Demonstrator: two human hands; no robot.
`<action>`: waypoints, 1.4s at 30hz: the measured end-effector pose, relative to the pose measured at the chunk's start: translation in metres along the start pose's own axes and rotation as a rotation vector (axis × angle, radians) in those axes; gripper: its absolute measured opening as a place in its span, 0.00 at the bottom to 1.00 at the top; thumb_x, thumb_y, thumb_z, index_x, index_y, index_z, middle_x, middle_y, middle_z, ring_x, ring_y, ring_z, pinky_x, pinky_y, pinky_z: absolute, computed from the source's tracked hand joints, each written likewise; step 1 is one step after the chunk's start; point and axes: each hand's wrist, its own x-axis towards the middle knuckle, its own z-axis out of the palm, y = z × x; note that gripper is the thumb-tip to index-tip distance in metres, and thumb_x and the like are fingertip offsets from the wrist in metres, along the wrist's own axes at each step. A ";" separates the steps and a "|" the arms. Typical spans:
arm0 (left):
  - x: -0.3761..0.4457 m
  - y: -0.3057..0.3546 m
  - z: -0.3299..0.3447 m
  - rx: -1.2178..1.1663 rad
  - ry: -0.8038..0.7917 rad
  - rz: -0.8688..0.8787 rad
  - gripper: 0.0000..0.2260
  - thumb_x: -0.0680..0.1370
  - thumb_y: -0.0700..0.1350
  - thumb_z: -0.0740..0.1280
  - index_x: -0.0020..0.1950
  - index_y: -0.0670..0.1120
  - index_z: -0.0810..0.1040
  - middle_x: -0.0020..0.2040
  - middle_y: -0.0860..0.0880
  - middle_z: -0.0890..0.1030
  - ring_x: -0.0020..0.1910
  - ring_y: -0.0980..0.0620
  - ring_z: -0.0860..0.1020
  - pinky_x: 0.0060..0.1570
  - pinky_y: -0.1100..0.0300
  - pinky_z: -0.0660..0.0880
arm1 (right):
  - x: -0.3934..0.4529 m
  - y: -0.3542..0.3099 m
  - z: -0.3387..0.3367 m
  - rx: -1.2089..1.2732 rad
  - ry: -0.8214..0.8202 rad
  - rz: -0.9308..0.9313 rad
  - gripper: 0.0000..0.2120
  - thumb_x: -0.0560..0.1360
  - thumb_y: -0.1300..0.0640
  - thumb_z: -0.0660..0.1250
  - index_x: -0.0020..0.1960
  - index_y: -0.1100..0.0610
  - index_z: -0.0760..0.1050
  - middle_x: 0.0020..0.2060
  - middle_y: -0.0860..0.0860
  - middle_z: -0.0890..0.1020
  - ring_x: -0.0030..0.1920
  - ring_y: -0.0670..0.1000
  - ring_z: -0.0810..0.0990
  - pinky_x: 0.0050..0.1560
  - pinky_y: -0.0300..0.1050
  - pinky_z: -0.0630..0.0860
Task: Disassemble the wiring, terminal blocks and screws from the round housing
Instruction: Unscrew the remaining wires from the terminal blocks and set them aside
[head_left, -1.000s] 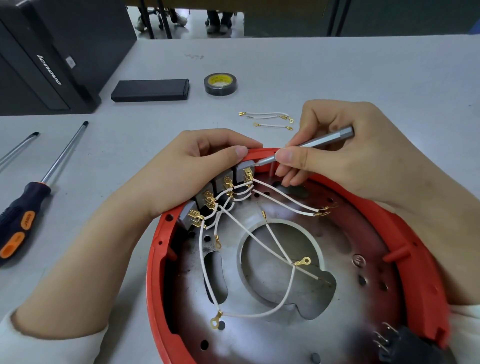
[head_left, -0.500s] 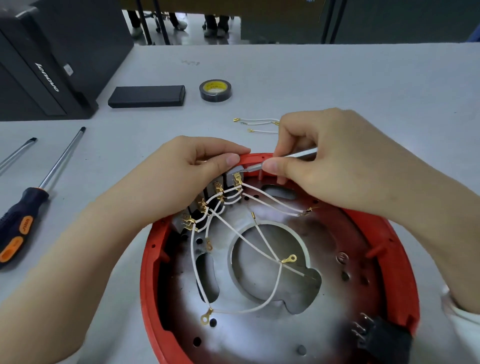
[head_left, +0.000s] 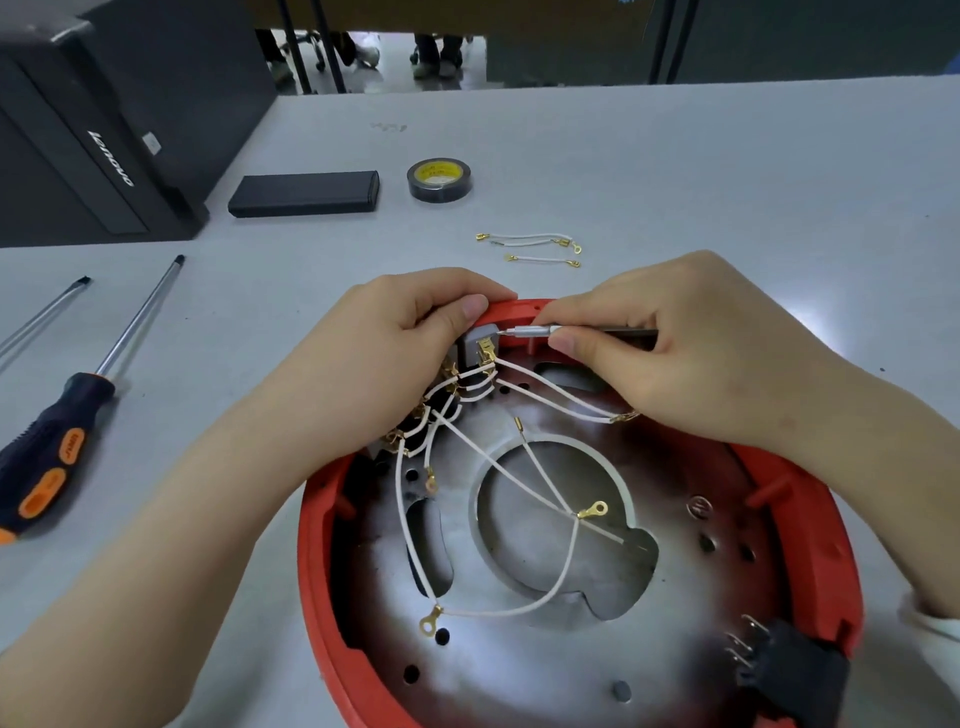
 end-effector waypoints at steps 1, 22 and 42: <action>0.000 -0.001 0.000 0.002 0.003 0.001 0.11 0.82 0.50 0.59 0.51 0.63 0.80 0.46 0.51 0.84 0.47 0.47 0.81 0.50 0.53 0.75 | 0.000 0.000 0.000 0.018 0.010 0.009 0.11 0.75 0.50 0.64 0.54 0.39 0.81 0.39 0.46 0.84 0.38 0.47 0.80 0.42 0.48 0.74; 0.004 -0.004 -0.002 0.006 0.004 0.035 0.11 0.82 0.48 0.60 0.52 0.61 0.80 0.29 0.59 0.78 0.21 0.62 0.70 0.22 0.75 0.63 | -0.002 -0.006 0.003 0.046 0.034 0.058 0.10 0.74 0.50 0.65 0.52 0.40 0.82 0.43 0.42 0.85 0.44 0.44 0.81 0.47 0.45 0.72; 0.008 -0.003 -0.005 0.033 -0.057 0.060 0.11 0.82 0.49 0.60 0.53 0.64 0.79 0.48 0.61 0.83 0.48 0.60 0.80 0.49 0.69 0.73 | -0.003 -0.008 0.006 0.060 0.039 0.090 0.09 0.75 0.52 0.66 0.49 0.41 0.82 0.38 0.47 0.85 0.40 0.51 0.81 0.42 0.50 0.74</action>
